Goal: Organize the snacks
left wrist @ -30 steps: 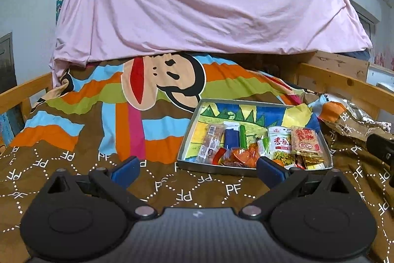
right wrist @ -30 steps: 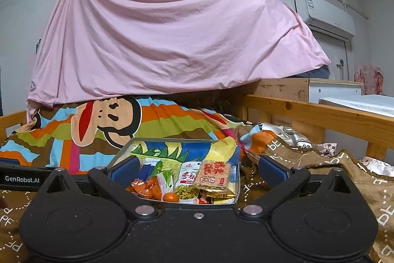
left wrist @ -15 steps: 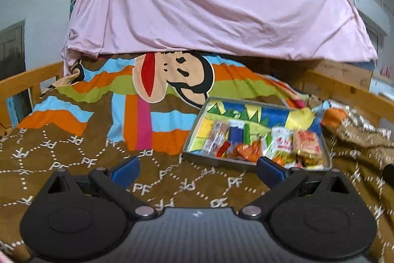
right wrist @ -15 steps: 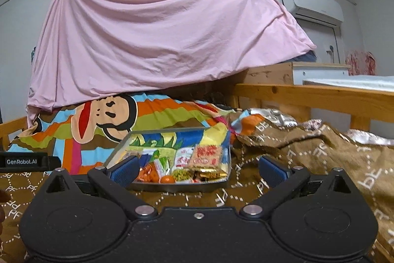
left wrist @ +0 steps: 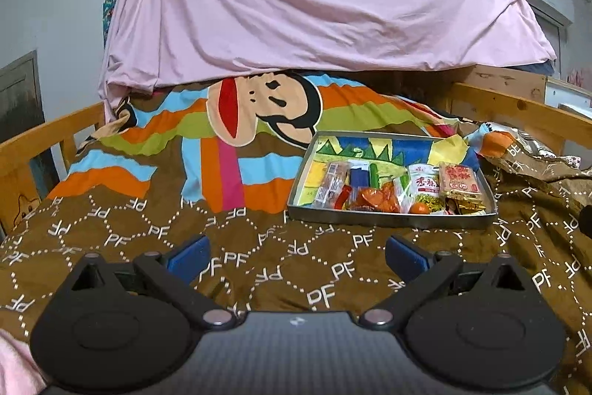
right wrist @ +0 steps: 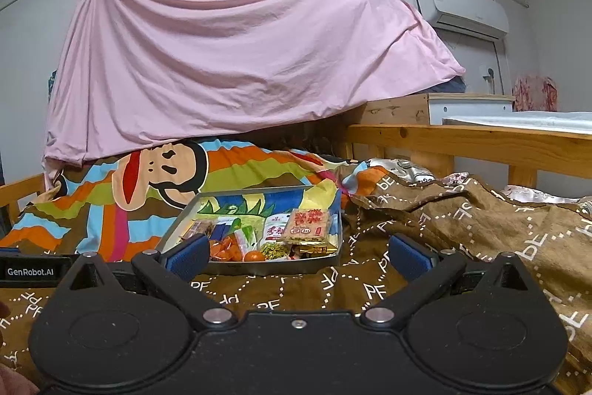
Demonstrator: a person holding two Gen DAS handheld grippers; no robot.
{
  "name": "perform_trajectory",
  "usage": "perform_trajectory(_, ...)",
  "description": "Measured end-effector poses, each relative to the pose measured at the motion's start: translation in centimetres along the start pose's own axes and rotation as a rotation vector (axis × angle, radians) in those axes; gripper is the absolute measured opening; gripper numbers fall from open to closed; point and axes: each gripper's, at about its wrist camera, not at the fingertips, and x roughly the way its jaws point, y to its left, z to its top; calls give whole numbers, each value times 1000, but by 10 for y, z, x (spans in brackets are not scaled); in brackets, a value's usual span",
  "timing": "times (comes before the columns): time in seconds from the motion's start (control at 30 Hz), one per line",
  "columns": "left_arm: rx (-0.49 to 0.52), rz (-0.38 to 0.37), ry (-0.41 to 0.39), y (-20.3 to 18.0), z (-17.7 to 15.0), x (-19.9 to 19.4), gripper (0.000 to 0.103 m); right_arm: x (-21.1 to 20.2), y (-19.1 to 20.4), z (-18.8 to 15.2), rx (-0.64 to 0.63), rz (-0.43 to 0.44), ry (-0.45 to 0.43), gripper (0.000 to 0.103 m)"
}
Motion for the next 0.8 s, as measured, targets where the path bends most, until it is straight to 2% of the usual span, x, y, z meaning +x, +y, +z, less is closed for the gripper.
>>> perform_trajectory(0.37,-7,28,27,7,-8,-8,103,-19,14,-6,-40,7,34,102)
perform_trajectory(0.57,25,40,33,5,-14,-11,103,-20,23,-10,-82,30,69,102)
perform_trajectory(0.8,12,56,51,12,-17,-12,103,-23,27,-14,-99,33,78,102)
